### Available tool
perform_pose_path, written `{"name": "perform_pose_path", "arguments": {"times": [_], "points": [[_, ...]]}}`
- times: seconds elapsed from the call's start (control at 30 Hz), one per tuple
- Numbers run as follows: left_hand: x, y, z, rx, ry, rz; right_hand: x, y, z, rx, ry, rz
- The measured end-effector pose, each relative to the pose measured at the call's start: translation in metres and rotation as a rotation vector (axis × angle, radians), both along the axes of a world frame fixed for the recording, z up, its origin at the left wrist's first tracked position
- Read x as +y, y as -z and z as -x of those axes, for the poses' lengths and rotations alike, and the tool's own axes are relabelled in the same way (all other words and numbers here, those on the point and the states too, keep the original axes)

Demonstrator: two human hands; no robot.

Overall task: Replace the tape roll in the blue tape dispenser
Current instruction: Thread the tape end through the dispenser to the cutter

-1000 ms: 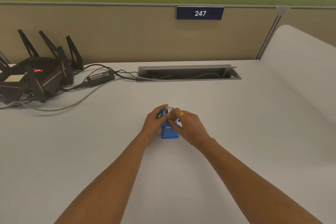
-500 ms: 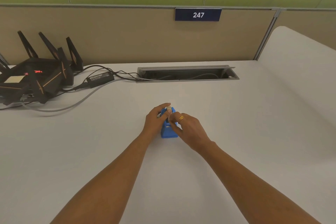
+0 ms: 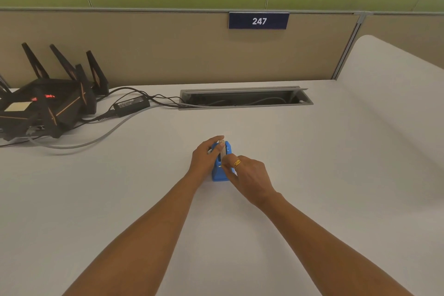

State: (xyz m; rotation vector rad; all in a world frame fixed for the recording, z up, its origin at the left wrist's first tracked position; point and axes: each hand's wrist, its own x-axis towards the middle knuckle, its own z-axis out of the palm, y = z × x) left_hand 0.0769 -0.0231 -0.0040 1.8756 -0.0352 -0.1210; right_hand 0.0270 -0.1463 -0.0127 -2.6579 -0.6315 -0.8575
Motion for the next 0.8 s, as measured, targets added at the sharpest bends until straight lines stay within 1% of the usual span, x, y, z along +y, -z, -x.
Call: {"name": "perform_pose_path", "arguments": {"times": [0.2,0.33,0.5,0.8], "points": [[-0.001,-0.002,0.002,0.007,0.002,-0.02,-0.001,0.001,0.006,-0.053,0.057,0.122],[-0.002,-0.001,0.007,0.058,0.005,0.011,0.0,0.003,0.009,-0.072,0.088,0.195],[0.005,0.005,0.019,0.088,-0.047,0.095,0.002,0.004,0.01,-0.109,0.072,0.159],[0.014,0.011,0.022,0.084,-0.048,0.11,0.003,0.009,0.011,-0.151,0.024,0.083]]}}
